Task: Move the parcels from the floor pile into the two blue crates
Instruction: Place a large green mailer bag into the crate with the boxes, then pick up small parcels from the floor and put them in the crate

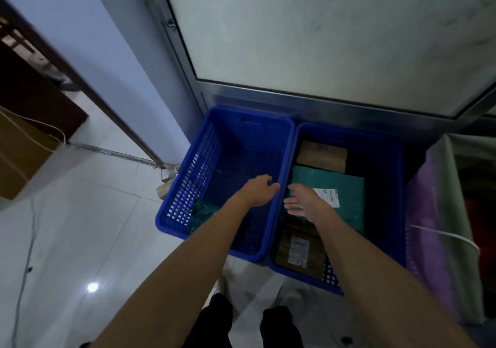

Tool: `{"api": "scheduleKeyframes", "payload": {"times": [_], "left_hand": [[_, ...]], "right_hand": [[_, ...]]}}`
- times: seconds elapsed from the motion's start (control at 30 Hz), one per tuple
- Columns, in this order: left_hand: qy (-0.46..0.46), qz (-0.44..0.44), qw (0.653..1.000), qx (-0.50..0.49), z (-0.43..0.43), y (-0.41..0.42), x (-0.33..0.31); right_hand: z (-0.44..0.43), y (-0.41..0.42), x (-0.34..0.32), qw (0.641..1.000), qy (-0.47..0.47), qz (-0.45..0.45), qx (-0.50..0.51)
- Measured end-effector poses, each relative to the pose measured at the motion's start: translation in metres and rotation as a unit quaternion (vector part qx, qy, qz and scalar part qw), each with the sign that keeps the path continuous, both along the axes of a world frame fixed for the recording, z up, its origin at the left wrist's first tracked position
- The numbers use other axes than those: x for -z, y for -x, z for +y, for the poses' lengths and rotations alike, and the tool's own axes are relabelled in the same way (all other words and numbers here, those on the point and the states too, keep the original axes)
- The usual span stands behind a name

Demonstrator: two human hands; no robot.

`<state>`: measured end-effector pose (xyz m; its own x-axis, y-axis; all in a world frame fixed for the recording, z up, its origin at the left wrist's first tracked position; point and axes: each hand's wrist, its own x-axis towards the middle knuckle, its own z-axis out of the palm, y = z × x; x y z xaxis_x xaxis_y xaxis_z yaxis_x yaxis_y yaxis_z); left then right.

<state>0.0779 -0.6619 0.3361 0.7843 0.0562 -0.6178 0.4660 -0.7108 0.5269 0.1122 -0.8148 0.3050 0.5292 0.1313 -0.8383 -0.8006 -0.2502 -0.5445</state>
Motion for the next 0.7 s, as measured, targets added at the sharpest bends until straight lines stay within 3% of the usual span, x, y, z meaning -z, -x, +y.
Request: {"api": "scheduleKeyframes", "payload": {"times": [0.33,0.7], "left_hand": [[-0.027,-0.043,0.996,-0.070,0.122,0.052,-0.021],[0.004,-0.056,0.995,-0.083,0.308,0.119,-0.010]], "right_hand": [[0.104,0.037,-0.036,0.990,0.047,-0.060,-0.116],[0.258,0.107,-0.031,0.984,0.098,-0.076,-0.128]]}}
